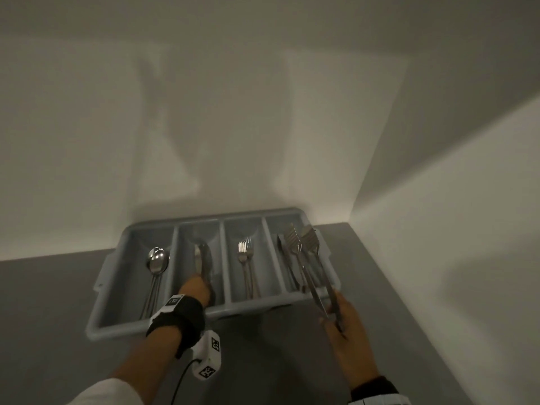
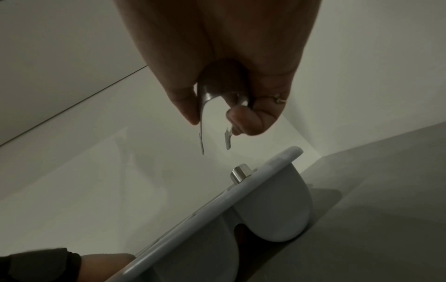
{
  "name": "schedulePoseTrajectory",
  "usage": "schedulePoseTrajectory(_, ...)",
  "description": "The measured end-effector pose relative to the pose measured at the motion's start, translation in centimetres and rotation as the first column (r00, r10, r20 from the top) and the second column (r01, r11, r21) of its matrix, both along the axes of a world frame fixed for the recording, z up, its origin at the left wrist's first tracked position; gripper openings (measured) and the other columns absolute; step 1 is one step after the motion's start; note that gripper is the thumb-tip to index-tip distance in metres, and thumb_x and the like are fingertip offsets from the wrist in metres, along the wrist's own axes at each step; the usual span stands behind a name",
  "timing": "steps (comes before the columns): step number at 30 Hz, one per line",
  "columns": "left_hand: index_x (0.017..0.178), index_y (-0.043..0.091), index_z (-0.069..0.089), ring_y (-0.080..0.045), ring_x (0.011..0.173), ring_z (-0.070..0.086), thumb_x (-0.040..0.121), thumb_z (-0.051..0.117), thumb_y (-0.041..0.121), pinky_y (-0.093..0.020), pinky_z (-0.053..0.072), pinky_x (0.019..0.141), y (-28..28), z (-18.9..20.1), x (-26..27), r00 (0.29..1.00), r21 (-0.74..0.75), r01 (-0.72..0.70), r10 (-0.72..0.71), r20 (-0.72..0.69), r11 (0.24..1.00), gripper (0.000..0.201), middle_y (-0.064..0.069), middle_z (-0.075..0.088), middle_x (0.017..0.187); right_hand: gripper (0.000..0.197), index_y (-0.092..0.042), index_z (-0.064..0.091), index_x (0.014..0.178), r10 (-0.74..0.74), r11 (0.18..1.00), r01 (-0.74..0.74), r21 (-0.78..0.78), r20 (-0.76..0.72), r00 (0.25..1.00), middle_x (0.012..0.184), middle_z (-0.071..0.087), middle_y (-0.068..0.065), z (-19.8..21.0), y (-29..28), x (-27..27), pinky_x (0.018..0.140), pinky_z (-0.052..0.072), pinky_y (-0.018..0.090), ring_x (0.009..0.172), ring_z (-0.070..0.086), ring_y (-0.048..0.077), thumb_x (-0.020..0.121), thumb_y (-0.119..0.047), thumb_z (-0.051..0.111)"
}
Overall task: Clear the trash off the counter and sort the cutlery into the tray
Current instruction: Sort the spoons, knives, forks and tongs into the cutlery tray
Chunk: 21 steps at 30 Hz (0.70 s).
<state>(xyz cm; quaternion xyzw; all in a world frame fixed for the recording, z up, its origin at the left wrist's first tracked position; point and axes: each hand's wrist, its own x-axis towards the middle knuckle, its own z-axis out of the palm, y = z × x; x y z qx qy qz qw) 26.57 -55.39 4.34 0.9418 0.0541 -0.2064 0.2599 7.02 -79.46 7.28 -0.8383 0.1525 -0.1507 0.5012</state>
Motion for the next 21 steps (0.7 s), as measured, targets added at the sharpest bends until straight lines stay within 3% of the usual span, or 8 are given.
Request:
schedulePoseTrajectory(3,0.106,-0.001,0.06,-0.033,0.109,0.058,0.089,0.046,0.009,-0.036,0.045,0.095,0.1,-0.3,-0.1,0.999,0.022,0.051,-0.051,0.007,0.998,0.024,-0.021,0.062,0.116,0.056,-0.012,0.036,0.134,-0.012,1.0,0.011,-0.005,-0.026,1.0,0.09,0.049,-0.004,0.1,0.0,0.3,0.068,0.039,0.001,0.07,0.049,0.013,0.083,-0.002,0.057)
schedulePoseTrajectory(6,0.105,0.001,0.061,-0.032,0.104,0.06,0.089,0.047,0.01,-0.035,0.047,0.09,0.0,-0.1,-0.5,0.996,-0.007,0.021,-0.021,0.089,1.0,0.023,-0.02,0.064,0.112,0.057,-0.01,0.031,0.136,-0.019,1.0,0.02,0.012,-0.032,0.999,0.1,0.05,0.0,0.8,0.1,1.1,0.078,0.04,0.001,0.088,0.055,0.01,0.085,-0.002,0.055)
schedulePoseTrajectory(9,0.112,0.008,0.059,-0.024,0.086,0.063,0.089,0.045,0.008,-0.028,0.05,0.075,0.1,0.2,-1.3,0.967,-0.204,-0.01,0.062,0.247,0.979,0.026,-0.017,0.065,0.104,0.056,-0.007,0.031,0.136,0.011,0.997,-0.013,-0.077,-0.031,0.999,0.118,0.047,0.003,1.2,0.3,3.5,0.1,0.042,0.026,0.111,0.049,0.019,0.086,-0.007,0.055)
schedulePoseTrajectory(11,0.105,0.014,0.061,-0.011,0.073,0.056,0.088,0.046,0.004,-0.02,0.046,0.066,0.4,0.8,-2.4,0.922,-0.353,0.049,0.094,0.376,0.934,0.025,-0.009,0.062,0.1,0.05,-0.007,0.037,0.13,0.002,0.985,-0.011,-0.17,-0.057,0.998,0.117,0.052,0.009,1.1,0.6,5.8,0.099,0.045,0.038,0.108,0.052,0.023,0.085,-0.012,0.056)
schedulePoseTrajectory(14,0.087,0.026,0.062,-0.007,0.088,0.053,0.084,0.049,-0.003,-0.026,0.044,0.088,2.2,1.6,-4.3,0.824,-0.426,0.177,0.102,0.557,0.887,0.032,0.002,0.055,0.1,0.047,-0.004,0.038,0.127,-0.049,0.97,0.006,-0.244,-0.172,0.984,0.115,0.052,0.017,1.3,1.5,9.0,0.095,0.046,0.041,0.107,0.052,0.032,0.084,-0.012,0.054)
schedulePoseTrajectory(16,0.082,0.041,0.059,0.002,0.095,0.054,0.082,0.05,-0.006,-0.017,0.04,0.093,4.4,1.6,-5.9,0.775,-0.44,0.235,0.106,0.623,0.866,0.048,0.006,0.057,0.096,0.046,-0.003,0.038,0.127,-0.072,0.953,-0.009,-0.304,-0.254,0.965,0.116,0.051,0.02,1.3,2.0,10.4,0.094,0.045,0.041,0.108,0.052,0.035,0.085,-0.013,0.052)
schedulePoseTrajectory(18,0.078,0.048,0.061,0.017,0.098,0.05,0.079,0.05,-0.005,0.001,0.034,0.092,7.1,1.3,-7.6,0.74,-0.439,0.225,0.141,0.658,0.87,0.054,0.013,0.057,0.097,0.048,-0.003,0.037,0.129,-0.092,0.932,-0.037,-0.36,-0.334,0.938,0.122,0.049,0.022,0.8,2.2,11.4,0.095,0.044,0.041,0.111,0.05,0.036,0.085,-0.013,0.053)
schedulePoseTrajectory(21,0.076,0.045,0.063,0.021,0.095,0.05,0.076,0.049,0.013,0.006,0.032,0.087,10.9,1.0,-10.7,0.737,-0.431,0.175,0.173,0.654,0.885,0.035,0.007,0.062,0.09,0.049,-0.002,0.037,0.128,-0.113,0.89,-0.093,-0.447,-0.412,0.904,0.125,0.046,0.023,-0.2,2.1,12.7,0.095,0.044,0.042,0.112,0.049,0.037,0.084,-0.013,0.055)
